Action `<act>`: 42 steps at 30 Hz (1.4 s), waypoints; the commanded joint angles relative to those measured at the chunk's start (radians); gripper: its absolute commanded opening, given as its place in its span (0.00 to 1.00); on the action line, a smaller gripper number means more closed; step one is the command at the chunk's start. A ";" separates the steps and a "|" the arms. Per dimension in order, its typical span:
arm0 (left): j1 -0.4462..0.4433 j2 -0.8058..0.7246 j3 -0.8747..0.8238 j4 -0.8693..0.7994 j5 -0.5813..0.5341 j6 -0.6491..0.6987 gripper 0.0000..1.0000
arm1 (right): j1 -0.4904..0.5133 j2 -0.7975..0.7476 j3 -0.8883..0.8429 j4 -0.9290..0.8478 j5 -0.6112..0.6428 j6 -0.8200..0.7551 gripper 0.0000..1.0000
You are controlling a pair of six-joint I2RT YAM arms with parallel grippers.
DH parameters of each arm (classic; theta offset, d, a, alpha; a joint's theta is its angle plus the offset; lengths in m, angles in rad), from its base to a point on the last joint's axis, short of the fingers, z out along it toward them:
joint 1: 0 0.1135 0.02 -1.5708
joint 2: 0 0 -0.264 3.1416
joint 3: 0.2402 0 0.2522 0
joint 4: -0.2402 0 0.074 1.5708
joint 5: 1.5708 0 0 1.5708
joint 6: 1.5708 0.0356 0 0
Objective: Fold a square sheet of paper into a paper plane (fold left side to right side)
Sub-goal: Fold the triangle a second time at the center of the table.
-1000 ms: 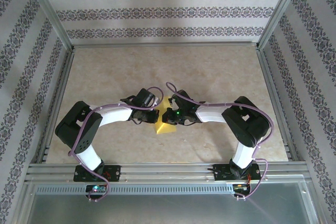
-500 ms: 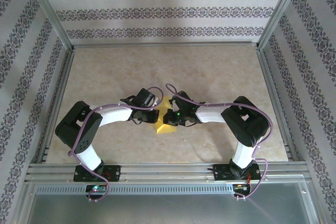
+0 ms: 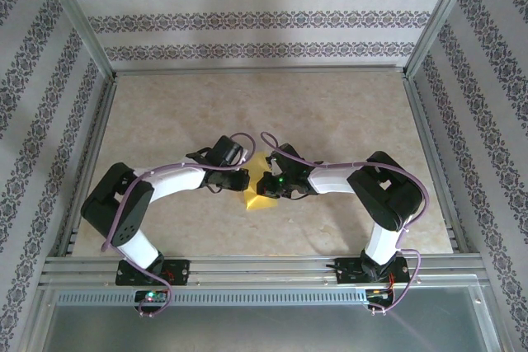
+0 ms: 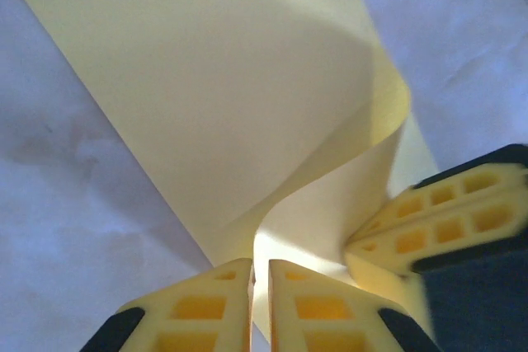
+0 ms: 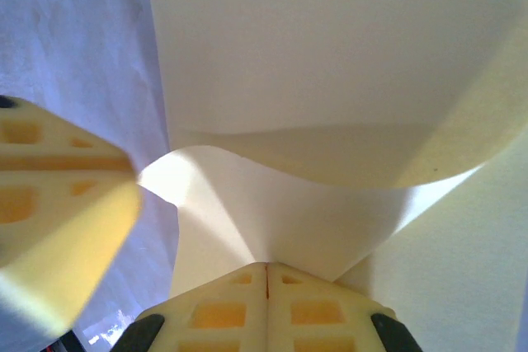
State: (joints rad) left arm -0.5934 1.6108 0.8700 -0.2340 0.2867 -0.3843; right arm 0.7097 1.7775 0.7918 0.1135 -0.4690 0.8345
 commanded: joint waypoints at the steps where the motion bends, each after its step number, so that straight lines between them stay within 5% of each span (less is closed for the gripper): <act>1: 0.017 -0.073 0.047 -0.076 -0.039 0.013 0.16 | 0.007 0.023 -0.032 -0.060 0.035 -0.018 0.00; 9: 0.020 -0.208 0.006 -0.140 0.050 -0.041 0.14 | 0.008 0.022 -0.028 -0.058 0.036 -0.020 0.00; 19: -0.039 -0.267 -0.191 0.112 0.283 -0.335 0.07 | 0.009 0.016 -0.031 -0.066 0.039 -0.022 0.00; 42: -0.069 -0.029 -0.116 0.123 0.247 -0.305 0.02 | 0.013 0.023 -0.030 -0.072 0.044 -0.024 0.00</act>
State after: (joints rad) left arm -0.6537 1.5608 0.7269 -0.0933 0.5449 -0.7216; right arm 0.7097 1.7775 0.7906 0.1146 -0.4690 0.8337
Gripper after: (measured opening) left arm 0.054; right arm 0.060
